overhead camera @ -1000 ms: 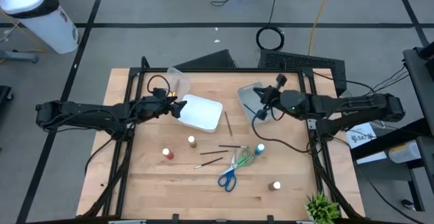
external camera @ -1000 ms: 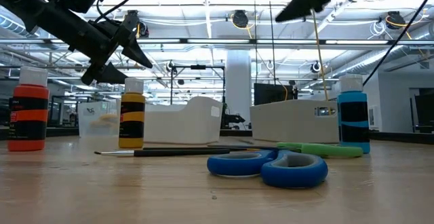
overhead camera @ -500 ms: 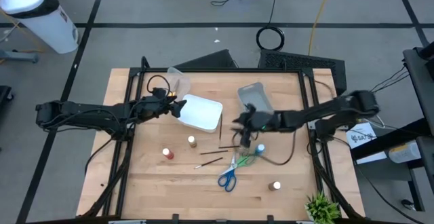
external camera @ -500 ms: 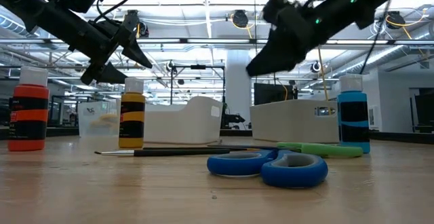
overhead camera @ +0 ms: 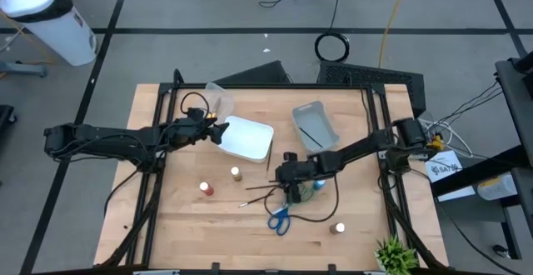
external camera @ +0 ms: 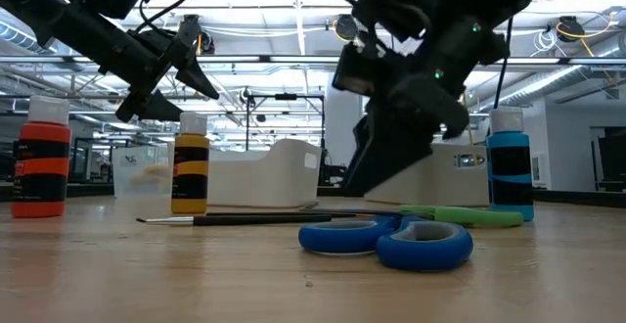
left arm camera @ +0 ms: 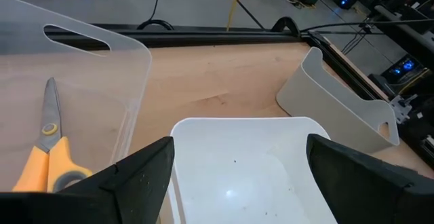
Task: Pick & Place Paint Supplies
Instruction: Put the bottom gold and black paintbrush into the gray bin, then put the blue paint bottle into the white bin
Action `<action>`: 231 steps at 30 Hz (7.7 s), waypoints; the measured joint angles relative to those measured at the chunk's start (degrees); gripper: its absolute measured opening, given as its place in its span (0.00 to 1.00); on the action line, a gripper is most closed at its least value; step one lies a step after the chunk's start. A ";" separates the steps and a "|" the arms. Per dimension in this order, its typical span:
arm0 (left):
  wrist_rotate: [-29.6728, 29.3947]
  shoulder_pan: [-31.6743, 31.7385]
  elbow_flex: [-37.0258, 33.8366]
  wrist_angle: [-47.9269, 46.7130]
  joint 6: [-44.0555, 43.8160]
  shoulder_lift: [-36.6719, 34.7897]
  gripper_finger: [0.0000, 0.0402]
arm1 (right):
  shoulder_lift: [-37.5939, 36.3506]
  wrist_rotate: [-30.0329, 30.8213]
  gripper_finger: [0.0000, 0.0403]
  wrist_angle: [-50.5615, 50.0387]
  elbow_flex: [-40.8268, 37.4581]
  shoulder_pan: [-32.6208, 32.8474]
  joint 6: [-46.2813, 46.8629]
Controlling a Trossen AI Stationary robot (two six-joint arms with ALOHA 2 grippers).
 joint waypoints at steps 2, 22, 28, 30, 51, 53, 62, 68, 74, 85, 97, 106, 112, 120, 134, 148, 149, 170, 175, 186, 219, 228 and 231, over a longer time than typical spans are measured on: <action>-0.02 0.02 0.00 0.02 -0.07 0.00 0.86 | 0.14 0.06 0.44 -0.97 -0.05 0.32 0.18; 0.00 -0.02 0.00 0.06 -0.46 0.00 0.86 | 6.67 0.28 0.21 -2.38 0.18 0.38 -0.89; 0.00 -0.04 0.00 0.06 -0.46 0.01 0.86 | 8.17 0.24 0.03 -3.38 0.07 0.15 -6.44; 0.00 -0.03 0.00 0.04 -0.48 0.02 0.86 | 8.20 0.29 0.02 -3.58 0.07 0.15 -8.00; 0.20 -0.04 0.00 0.01 -0.41 0.01 0.86 | -6.47 7.89 0.00 5.14 -0.26 4.80 -15.01; 0.20 -0.04 0.00 -0.13 -0.44 0.02 0.86 | -8.64 7.98 0.00 4.91 -0.30 5.11 -14.99; 0.65 -0.04 0.00 -0.09 -0.47 0.01 0.86 | -22.03 18.48 0.00 -3.73 -2.98 1.61 -10.64; 1.66 -0.04 0.00 0.02 -0.51 0.00 0.86 | -34.23 26.04 0.00 -4.51 -13.51 -4.95 -2.79; 1.66 -0.04 0.00 0.02 -1.10 0.01 0.86 | -44.41 30.17 0.00 -6.01 -27.40 -12.83 8.35; 1.47 -0.04 0.00 0.41 -1.36 0.02 0.86 | -46.49 21.43 0.21 6.36 -36.17 -19.52 12.04; 2.64 -0.09 0.00 -2.58 -1.17 0.02 0.86 | -52.94 4.31 0.47 7.60 -33.74 -9.26 14.68; 2.95 -0.20 0.00 -4.72 -1.33 0.00 0.86 | -59.56 13.06 0.43 -9.41 -33.74 9.23 19.08; 2.94 -1.06 0.00 -3.60 -1.03 0.02 0.86 | -59.88 19.70 0.41 -19.13 -34.92 15.86 25.38; 2.95 -1.22 0.00 0.79 0.71 0.02 0.86 | -51.12 18.95 0.51 10.92 -50.51 19.17 23.90; 2.87 -5.15 0.02 9.62 7.37 0.01 0.86 | -30.45 18.83 0.63 30.69 -47.35 18.66 13.52; 2.91 -5.61 0.01 9.19 7.14 0.02 0.86 | -28.00 16.48 0.32 30.19 -42.66 17.78 6.40; 2.90 -5.51 0.01 9.39 7.13 0.02 0.86 | -29.14 16.70 0.28 30.21 -42.58 17.74 5.15; 19.23 -13.16 19.05 21.25 23.28 26.77 0.86 | -26.52 12.35 0.22 13.15 -17.42 2.17 0.82; 13.58 -17.24 35.42 6.40 30.40 37.05 0.86 | -23.65 12.04 0.22 15.32 -17.41 1.58 0.89; 11.96 -18.68 46.99 4.78 34.12 49.52 0.86 | -23.73 11.92 0.22 16.87 -17.44 3.69 -0.53; -6.24 -14.42 25.02 3.58 29.49 22.81 0.30 | -30.41 12.06 0.66 5.60 -18.09 3.70 8.88; -6.41 -3.82 2.72 23.55 27.64 18.67 0.30 | -32.63 12.08 0.63 6.37 -18.09 3.75 8.68; -6.13 -1.83 -0.13 24.03 26.49 18.69 0.30 | -32.61 12.08 0.63 6.38 -18.09 3.75 8.66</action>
